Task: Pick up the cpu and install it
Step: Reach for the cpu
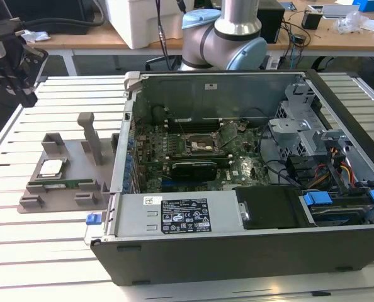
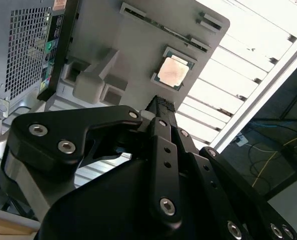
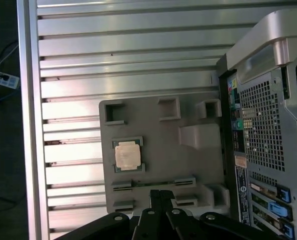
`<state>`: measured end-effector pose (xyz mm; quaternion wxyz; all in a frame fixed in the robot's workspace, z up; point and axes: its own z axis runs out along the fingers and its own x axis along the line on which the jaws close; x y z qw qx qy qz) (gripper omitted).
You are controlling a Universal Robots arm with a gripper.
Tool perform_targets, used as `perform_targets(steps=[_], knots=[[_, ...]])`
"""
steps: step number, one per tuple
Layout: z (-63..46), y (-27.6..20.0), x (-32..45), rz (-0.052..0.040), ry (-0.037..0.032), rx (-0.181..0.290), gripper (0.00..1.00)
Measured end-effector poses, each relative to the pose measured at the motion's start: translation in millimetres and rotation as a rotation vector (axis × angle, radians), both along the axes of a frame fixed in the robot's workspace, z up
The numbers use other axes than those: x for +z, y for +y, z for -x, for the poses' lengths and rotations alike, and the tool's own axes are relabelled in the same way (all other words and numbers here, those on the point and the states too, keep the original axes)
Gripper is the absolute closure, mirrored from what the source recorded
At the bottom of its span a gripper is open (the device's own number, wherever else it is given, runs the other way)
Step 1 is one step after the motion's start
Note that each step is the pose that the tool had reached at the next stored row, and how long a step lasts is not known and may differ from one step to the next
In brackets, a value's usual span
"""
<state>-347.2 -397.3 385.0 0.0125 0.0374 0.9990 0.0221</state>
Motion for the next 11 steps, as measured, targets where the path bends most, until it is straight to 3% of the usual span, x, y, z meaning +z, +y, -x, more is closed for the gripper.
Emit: perform_targets(steps=[11], knots=[[7.8, 0.0, -0.4, 0.0000, 0.0000, 0.000, 0.89]])
